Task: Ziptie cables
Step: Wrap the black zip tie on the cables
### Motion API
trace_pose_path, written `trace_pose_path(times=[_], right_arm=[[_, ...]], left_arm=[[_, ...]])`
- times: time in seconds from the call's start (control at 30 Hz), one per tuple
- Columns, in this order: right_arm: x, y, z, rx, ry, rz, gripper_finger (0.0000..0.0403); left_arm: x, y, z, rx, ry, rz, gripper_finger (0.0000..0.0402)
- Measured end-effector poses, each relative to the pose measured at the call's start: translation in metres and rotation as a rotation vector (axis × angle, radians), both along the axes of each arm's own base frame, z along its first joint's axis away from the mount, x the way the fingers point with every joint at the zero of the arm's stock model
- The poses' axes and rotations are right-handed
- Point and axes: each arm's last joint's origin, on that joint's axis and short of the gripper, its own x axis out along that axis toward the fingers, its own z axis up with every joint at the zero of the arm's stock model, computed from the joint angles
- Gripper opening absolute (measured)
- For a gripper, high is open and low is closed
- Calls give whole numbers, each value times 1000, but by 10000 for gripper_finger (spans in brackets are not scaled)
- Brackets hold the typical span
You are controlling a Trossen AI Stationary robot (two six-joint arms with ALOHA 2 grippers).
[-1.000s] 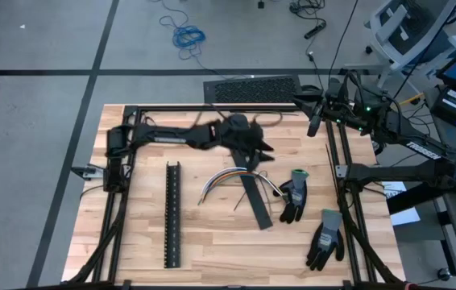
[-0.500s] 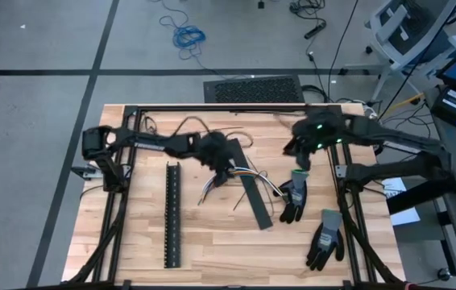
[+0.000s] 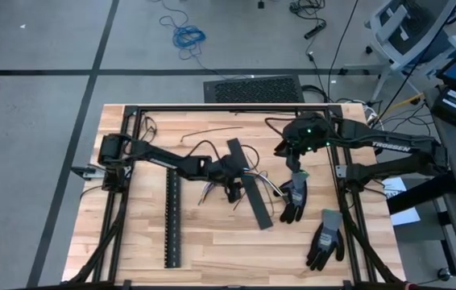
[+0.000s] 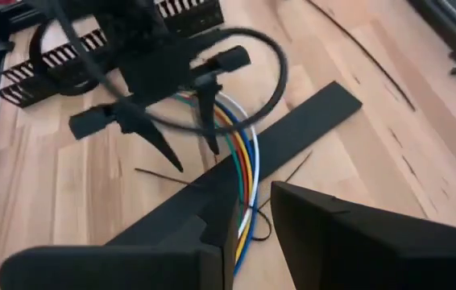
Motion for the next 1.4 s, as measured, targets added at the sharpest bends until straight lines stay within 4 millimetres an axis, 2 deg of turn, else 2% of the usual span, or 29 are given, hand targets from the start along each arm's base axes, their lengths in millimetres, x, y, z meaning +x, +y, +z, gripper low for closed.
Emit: trace_pose_path(times=[0.13,0.23,0.37,0.57,0.7,0.83,0.9,1.07,1.17,1.27,1.4], right_arm=[[-4,-1,3,-45,-2,-45,66],[-7,-1,5,-75,-6,-66,66],[-11,0,6,-97,11,-61,66],[-20,1,3,-147,85,-44,66],[-26,4,1,-149,135,-3,66],[-32,6,-1,-138,182,26,66],[-33,6,-1,-134,189,27,66],[-34,7,-1,-118,184,12,66],[-34,7,-1,-118,183,12,66],[-33,7,0,-109,174,16,66],[-25,13,-2,-32,91,126,66]], left_arm=[[11,0,19,-104,-49,162,189],[16,-2,19,-151,6,259,189],[25,-11,18,-178,79,294,189],[42,-34,6,-197,98,265,189],[44,-41,6,-69,128,93,189],[37,-39,19,35,143,-1,189],[37,-35,25,82,132,10,189],[36,-28,22,57,142,131,189],[36,-29,20,56,152,136,189],[34,-30,18,73,174,107,189],[26,-30,21,176,254,-17,189]])
